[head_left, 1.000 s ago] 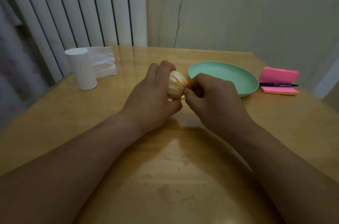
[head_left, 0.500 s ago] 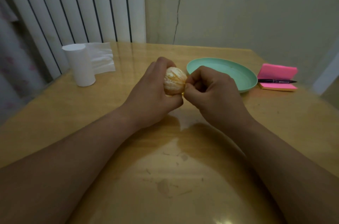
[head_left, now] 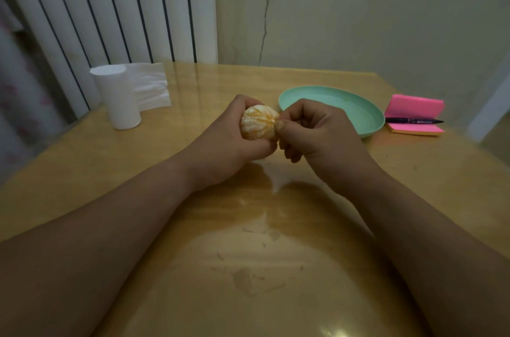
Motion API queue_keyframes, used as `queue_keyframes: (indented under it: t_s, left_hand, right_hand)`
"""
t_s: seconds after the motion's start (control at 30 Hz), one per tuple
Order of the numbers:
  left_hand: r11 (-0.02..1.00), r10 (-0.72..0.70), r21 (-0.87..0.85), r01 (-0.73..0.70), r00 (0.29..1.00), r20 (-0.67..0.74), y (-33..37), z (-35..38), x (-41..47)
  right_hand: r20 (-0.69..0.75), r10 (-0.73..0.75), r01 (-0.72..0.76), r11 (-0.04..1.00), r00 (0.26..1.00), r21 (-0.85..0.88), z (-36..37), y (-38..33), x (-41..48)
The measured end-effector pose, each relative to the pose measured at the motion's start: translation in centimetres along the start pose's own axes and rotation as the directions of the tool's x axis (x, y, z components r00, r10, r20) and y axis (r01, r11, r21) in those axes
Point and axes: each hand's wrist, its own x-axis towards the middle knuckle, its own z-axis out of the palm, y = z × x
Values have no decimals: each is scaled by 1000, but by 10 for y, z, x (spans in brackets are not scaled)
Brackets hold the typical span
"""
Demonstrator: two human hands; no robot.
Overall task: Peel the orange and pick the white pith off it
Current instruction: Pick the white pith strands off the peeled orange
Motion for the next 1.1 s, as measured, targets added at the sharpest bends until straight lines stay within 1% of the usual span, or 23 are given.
queue_keyframes:
  t_s: [0.13, 0.2, 0.23, 0.3, 0.4, 0.57, 0.67, 0.77, 0.83, 0.93, 1.1]
  left_hand:
    - [1000, -9, -14, 9, 1000, 2, 1, 0, 0]
    - [1000, -6, -1, 6, 1000, -21, 1, -1, 1]
    - [1000, -3, 10, 4, 999, -33, 0, -2, 1]
    - [998, 11, 58, -9, 999, -47, -2, -3, 1]
    - [985, 52, 167, -41, 997, -62, -3, -4, 0]
    - [922, 143, 380, -79, 980, -142, -2, 2, -1]
    - [882, 187, 465, -77, 963, -195, 0, 6, -2]
    - [848, 218, 525, -71, 950, -225, 2, 10, -2]
    - [827, 233, 557, -70, 946, -227, 2, 14, -2]
    - [795, 267, 601, -77, 935, -232, 3, 17, -1]
    - [794, 317, 597, -115, 916, -246, 8, 19, -1]
  right_hand:
    - [24, 53, -55, 995, 998, 78, -2, 0, 1]
    - [28, 53, -55, 997, 998, 61, -2, -2, 1]
    - [25, 40, -41, 999, 999, 13, -2, -2, 1]
    - [16, -12, 14, 987, 1000, -158, -1, -2, 0]
    - [18, -97, 96, 909, 995, -407, 3, 1, -1]
    - [55, -211, 200, 763, 976, -615, 2, 1, 1]
    - [49, -229, 198, 690, 972, -697, 3, -1, 2]
    - [20, -214, 162, 672, 977, -722, 4, -3, 2]
    - [0, -194, 134, 680, 981, -721, 5, -4, 2]
    - [-34, -197, 120, 716, 980, -688, 8, -5, 0]
    - [-128, -254, 125, 781, 959, -612, 11, -6, -2]
